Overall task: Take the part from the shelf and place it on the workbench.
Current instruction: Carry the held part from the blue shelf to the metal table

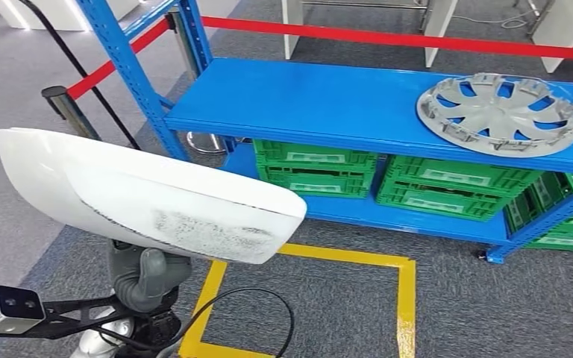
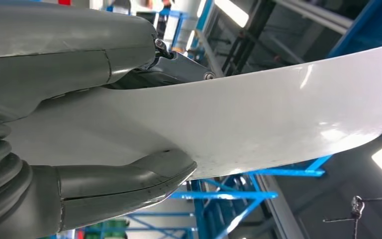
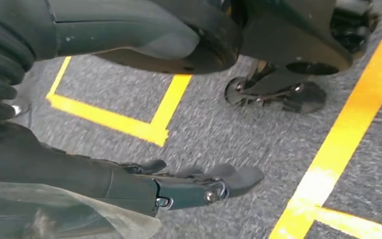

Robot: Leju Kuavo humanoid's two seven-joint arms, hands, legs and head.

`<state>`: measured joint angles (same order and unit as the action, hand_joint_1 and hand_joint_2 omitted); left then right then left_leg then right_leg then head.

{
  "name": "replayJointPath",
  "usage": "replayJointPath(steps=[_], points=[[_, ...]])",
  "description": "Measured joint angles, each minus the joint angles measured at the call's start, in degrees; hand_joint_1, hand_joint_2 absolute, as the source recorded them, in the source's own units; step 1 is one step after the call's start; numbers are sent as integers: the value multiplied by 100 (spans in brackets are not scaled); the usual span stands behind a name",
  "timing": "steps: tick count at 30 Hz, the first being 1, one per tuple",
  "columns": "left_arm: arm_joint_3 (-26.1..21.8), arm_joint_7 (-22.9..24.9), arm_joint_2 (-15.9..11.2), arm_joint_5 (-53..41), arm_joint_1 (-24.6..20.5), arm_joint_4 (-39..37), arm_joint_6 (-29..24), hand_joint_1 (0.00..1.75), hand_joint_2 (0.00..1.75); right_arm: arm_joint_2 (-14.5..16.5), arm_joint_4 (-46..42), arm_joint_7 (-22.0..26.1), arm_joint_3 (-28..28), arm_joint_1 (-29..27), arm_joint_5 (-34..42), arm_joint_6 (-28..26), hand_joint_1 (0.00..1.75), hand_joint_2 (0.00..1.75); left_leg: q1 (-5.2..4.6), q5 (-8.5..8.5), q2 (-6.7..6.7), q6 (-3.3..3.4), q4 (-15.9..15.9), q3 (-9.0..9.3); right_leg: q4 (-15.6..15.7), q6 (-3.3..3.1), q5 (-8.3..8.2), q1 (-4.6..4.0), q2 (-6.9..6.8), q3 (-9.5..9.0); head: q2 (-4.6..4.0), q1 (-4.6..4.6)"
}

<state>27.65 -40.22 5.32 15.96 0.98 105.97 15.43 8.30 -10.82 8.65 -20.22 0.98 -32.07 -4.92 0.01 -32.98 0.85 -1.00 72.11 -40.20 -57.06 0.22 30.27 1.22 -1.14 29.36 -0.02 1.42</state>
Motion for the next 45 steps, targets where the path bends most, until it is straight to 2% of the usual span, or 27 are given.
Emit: replayJointPath(steps=[1,2,4,6,8,10,12,14,16,17,18,19,21,23,25,26,28,30,32,33,34,35,37,39,41,43,45], points=[[0,0,-1,0,4,-1,0,175,175,-2,0,1,0,-7,-1,-2,0,175,16,-43,-12,-17,197,-69,-1,0,0,-2,-77,6,0,0],[0,0,-1,0,7,-1,0,175,175,-4,0,0,0,-7,-2,-3,0,175,28,13,-22,-25,197,-45,-2,0,0,-3,-147,8,0,0],[-1,0,-1,-1,8,-1,0,175,175,-6,0,0,0,-1,-3,-4,0,175,35,361,-98,-7,-403,297,-2,8,6,-6,-270,-6,0,0],[-1,0,3,-1,0,-1,2,175,175,-6,0,3,0,7,-4,-3,0,175,-15,582,-343,55,-1139,683,-1,36,18,-24,-375,-18,0,3],[-2,0,11,-3,-9,-1,6,175,175,-5,0,11,0,8,-4,-2,0,175,-72,572,-488,124,-1395,781,-4,83,26,-51,-479,-10,0,0],[-6,0,15,-7,1,-1,11,175,175,-4,0,20,0,20,-4,-3,0,175,-68,597,-389,193,-1424,751,-9,146,46,-57,-554,-1,0,-4],[-11,-3,21,-28,17,-1,3,175,175,-2,0,49,0,33,-21,-1,0,175,-35,637,-273,270,-1469,747,-171,196,195,-41,-338,78,0,-9],[-19,-7,37,-64,39,-1,-37,175,175,28,-1,124,1,26,-78,-4,0,175,-21,665,-164,320,-1486,734,-762,208,527,-32,-20,355,0,-24],[-35,-7,48,-102,86,-1,-75,175,175,80,-6,199,7,28,-160,-34,0,175,-30,674,-42,335,-1481,719,-1492,206,795,-38,70,707,0,-29],[-47,-7,51,-124,109,-1,-81,175,175,102,-11,220,14,32,-204,-61,0,175,-34,676,28,336,-1475,718,-1652,204,785,-41,78,788,0,-28],[-58,-7,54,-145,126,-1,-83,175,175,119,-17,224,20,29,-245,-87,0,175,-35,677,106,336,-1465,719,-1576,201,655,-41,87,759,0,-29],[-71,-7,58,-164,136,-1,-83,175,175,130,-24,225,26,18,-281,-111,0,175,-32,674,190,330,-1448,720,-1288,199,439,-34,124,631,0,-29],[-101,-7,71,-186,144,0,-83,175,175,149,-31,235,30,-13,-318,-134,0,175,-30,659,350,296,-1379,694,-556,200,97,2,356,301,0,-32],[-133,-7,85,-201,157,2,-83,175,175,178,-33,262,32,-35,-333,-160,0,175,-30,664,480,228,-1316,616,-214,187,56,22,544,144,0,-32],[-154,-7,97,-220,184,3,-83,175,175,201,-42,287,33,-44,-344,-193,0,175,-18,706,598,151,-1302,550,-188,142,70,16,493,121,1,-25],[-160,-7,99,-228,199,4,-83,175,175,209,-48,296,33,-43,-346,-205,0,175,-18,696,589,118,-1269,527,-179,111,53,19,430,109,0,-22],[-168,-7,102,-240,206,4,-83,175,175,224,-58,300,33,-43,-350,-224,0,175,-31,508,356,57,-950,397,-156,43,29,31,281,93,1,21],[-168,-8,103,-243,203,4,-83,175,175,230,-62,299,33,-68,-350,-226,0,175,-24,144,61,4,-247,95,-152,3,34,16,112,91,0,60],[-169,-9,101,-243,208,4,-84,175,175,230,-66,300,33,-94,-349,-226,0,175,-3,-42,-22,-15,291,-141,-152,-11,44,0,-58,95,0,62],[-170,-9,99,-243,211,4,-84,175,175,230,-69,300,33,-97,-350,-228,0,175,1,20,-36,-7,280,-126,-153,-14,50,-7,-137,91,0,63],[-172,-9,98,-243,212,4,-85,175,175,231,-73,300,33,-96,-350,-229,0,175,-3,179,-61,17,44,0,-152,-14,57,-15,-210,83,0,63],[-173,-9,98,-243,211,4,-85,175,175,232,-76,300,33,-95,-351,-229,0,175,-19,381,-130,60,-345,202,-152,-12,67,-25,-276,69,0,63],[-173,-8,102,-243,204,4,-84,175,175,242,-79,299,33,-102,-353,-229,0,175,-93,600,-378,164,-1055,557,-151,11,89,-51,-390,55,0,61],[-174,-8,104,-243,202,4,-84,175,175,249,-80,299,33,-108,-355,-229,0,175,-156,594,-486,227,-1288,645,-145,57,102,-68,-504,54,0,58],[-176,-8,105,-243,212,4,-85,175,175,250,-85,299,33,-98,-357,-230,0,175,-143,628,-365,262,-1352,646,-135,115,127,-69,-579,35,0,59],[-179,-8,109,-242,207,6,-84,175,175,250,-93,301,33,-93,-358,-229,0,175,-94,677,-241,308,-1435,676,-332,161,289,-62,-346,115,0,44],[-180,-7,115,-243,198,7,-82,175,175,250,-97,314,33,-97,-355,-228,0,175,-66,704,-123,339,-1467,680,-961,184,608,-54,-17,425,0,13]])
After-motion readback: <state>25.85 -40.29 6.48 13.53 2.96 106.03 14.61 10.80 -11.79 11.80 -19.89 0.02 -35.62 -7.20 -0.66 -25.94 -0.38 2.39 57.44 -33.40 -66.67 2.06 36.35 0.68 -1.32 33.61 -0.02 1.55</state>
